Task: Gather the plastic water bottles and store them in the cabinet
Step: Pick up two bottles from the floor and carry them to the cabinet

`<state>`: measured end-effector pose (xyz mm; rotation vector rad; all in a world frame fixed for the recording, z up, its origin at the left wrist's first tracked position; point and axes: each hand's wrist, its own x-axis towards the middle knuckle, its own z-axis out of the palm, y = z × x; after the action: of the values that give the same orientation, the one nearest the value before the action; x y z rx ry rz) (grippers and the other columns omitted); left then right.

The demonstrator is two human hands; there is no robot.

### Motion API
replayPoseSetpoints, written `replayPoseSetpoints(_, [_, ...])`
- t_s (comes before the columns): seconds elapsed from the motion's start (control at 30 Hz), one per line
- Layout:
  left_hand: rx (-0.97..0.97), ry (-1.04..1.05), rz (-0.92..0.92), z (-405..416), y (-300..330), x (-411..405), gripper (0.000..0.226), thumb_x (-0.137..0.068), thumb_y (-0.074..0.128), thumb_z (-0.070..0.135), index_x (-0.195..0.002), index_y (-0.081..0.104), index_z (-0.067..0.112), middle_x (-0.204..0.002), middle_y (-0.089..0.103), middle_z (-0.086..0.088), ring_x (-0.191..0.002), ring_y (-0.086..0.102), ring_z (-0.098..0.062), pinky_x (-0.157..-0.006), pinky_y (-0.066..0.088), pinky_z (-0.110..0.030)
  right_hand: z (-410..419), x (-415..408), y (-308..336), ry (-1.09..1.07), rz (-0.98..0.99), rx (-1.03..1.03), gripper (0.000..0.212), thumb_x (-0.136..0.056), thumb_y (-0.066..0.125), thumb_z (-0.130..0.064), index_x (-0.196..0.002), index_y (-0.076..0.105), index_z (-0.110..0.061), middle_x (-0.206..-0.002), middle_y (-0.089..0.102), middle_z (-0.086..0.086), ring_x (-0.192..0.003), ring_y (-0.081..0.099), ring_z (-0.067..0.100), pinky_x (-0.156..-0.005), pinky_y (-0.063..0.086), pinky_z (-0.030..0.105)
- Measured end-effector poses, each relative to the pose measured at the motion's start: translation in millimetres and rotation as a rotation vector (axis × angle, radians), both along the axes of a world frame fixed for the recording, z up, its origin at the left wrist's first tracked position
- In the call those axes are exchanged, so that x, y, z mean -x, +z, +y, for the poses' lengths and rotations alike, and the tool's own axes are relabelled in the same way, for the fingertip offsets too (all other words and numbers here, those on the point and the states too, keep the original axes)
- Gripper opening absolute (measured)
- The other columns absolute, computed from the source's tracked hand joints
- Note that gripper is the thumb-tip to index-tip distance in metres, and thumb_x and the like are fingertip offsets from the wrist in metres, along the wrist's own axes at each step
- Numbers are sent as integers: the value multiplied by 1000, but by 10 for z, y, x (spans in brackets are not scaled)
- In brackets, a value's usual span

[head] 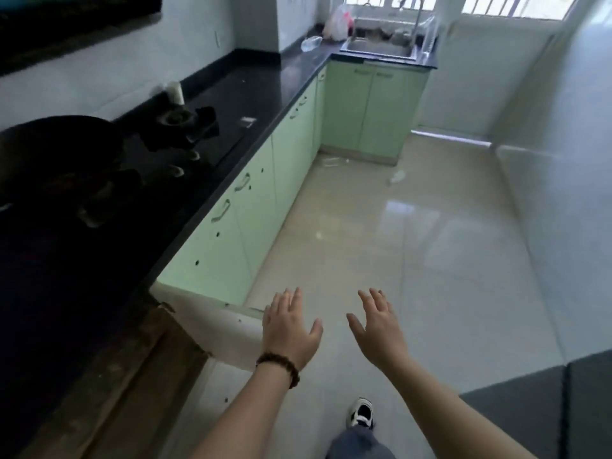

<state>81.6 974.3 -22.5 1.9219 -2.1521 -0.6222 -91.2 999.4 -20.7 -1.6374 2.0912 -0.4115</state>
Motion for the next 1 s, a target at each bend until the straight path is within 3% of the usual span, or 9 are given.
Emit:
replayPoseSetpoints(0.53, [-22,-117,-80,-2342,55,2270,78,-88,36,57,-153,17,20,-160,19,-8,-149,11,-22,-120,10,-38,-1965,2578,-44,-192,-14,-35,60,-97,46,-36,-150,26,-15,-160,15,10,-149,6,23,-119,8,32])
replayPoseSetpoints(0.8, [-37,-81,-55,-3659,29,2927,74,-92,44,52,-153,17,21,-160,20,-5,-149,11,-21,-120,12,-38,-3270,3256,-147,-173,-36,-38,59,-97,48,-34,-149,28,-14,-160,15,10,-149,6,23,-120,8,34])
replayPoseSetpoints(1.0, [-18,-70,-9,-5035,-120,3361,73,-92,46,51,-153,19,22,-160,20,-4,-148,12,-20,-119,14,-37,-4747,3652,-350,-149,-14,-50,59,-96,49,-34,-148,29,-15,-159,16,12,-148,6,25,-120,9,35])
